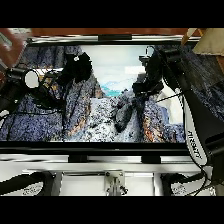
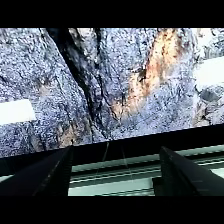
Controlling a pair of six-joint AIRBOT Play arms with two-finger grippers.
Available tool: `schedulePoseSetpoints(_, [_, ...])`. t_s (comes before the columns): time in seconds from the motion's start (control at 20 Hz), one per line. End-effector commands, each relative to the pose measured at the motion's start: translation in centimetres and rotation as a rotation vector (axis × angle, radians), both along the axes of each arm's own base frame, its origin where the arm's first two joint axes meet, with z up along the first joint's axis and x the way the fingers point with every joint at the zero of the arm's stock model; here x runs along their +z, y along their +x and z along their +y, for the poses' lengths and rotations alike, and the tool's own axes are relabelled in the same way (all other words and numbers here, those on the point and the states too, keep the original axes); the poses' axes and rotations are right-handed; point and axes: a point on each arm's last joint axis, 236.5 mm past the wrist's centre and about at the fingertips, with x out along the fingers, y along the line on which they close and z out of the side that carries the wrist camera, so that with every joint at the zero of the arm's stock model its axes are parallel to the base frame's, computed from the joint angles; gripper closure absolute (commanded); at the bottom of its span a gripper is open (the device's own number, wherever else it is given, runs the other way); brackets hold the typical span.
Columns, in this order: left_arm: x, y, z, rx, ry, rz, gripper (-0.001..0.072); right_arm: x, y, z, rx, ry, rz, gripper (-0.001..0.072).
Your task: Fold the shirts.
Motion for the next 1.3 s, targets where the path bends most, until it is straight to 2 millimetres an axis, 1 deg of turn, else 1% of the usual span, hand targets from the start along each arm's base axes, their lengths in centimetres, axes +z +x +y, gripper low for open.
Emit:
schedulePoseSetpoints(0.0, [0.0, 0.0, 0.0, 0.000, 0.001, 0.001, 0.0110, 0.0, 0.0, 0.0, 0.001, 0.000, 0.000, 0.0084])
schedulePoseSetpoints(0.65, [0.0, 0.0, 0.0, 0.000, 0.001, 0.001, 0.0110, 0.0, 0.0, 0.0, 0.000, 0.000, 0.000, 0.0084])
schedulePoseSetpoints(0.75, [0.0, 0.1, 0.0, 0.004, -0.001, -0.004, 0.0110, 0.0, 0.0, 0.2, -0.022, 0.008, 0.004, 0.0084])
schedulePoseSetpoints(0.95, [0.0, 2.5, -0.7, 0.001, -0.026, -0.096, 0.0110, 0.1, -0.4, 1.1, -0.033, 0.049, 0.020, 0.0084])
schedulePoseSetpoints(1.05, [-0.3, 2.6, -0.7, 0.001, -0.026, -0.091, 0.0110, 0.1, -0.3, 1.3, -0.033, 0.058, 0.019, 0.0084])
schedulePoseSetpoints(1.15, [-0.5, 2.6, -1.7, 0.021, -0.070, -0.081, 0.0111, 0.2, 0.4, 1.5, -0.036, 0.068, -0.010, 0.0084])
schedulePoseSetpoints(1.2, [-0.4, 4.1, -2.4, 0.024, -0.096, -0.139, 0.0111, 0.3, 0.7, 1.6, -0.037, 0.073, -0.025, 0.0084])
schedulePoseSetpoints(1.25, [-0.2, 6.6, -3.0, 0.051, -0.130, -0.228, 0.0107, 0.4, 1.3, 1.8, -0.040, 0.081, -0.051, 0.0084])
